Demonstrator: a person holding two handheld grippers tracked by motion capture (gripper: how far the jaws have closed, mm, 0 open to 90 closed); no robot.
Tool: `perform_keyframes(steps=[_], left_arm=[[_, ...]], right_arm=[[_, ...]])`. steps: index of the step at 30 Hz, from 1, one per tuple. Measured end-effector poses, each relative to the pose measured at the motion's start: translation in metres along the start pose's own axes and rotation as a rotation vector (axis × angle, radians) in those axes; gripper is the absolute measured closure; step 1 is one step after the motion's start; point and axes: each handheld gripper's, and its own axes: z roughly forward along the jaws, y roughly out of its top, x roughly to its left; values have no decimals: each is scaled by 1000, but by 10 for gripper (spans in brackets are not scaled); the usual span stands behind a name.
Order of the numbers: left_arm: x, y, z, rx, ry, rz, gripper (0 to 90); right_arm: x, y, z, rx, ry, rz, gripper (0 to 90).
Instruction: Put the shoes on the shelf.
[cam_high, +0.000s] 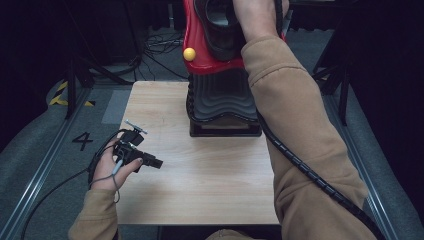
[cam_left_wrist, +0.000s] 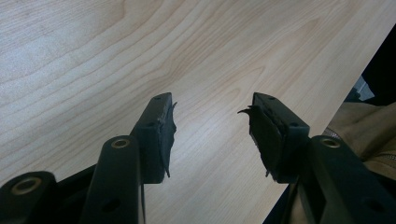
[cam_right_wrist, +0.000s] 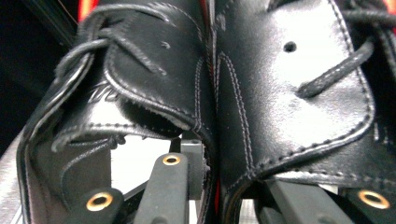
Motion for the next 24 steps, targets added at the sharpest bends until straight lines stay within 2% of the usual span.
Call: perform_keyframes(steps=[2,7,10,14,17,20,21,23,24], left_arm=[[0,1,0,0,5,9,504],[-1,2,3,6,8,6,503],[-2,2,3,6,7,5,503],[-3,3,2,11,11,13,502],[-5,3,2,14,7,8,502],[-7,4,3,12,18,20,501],[-7,5,2,19,24,35,501],[-11,5,2,14,14,16,501],[-13,6,2,15,26,29,501]], right_arm=[[-3,-3,4,-11,-13,0,772],[-5,-6,5,-15,25,10,701],[-4,-8,3,2,51,4,606],[-9,-9,-3,41,72,-4,537],[-13,-11,-13,41,78,-12,494],[-14,-12,-21,49,81,-27,477],[-15,-14,-26,63,87,-43,468],[-18,-17,-37,59,94,-73,464],[-20,-19,-42,55,98,-86,461]])
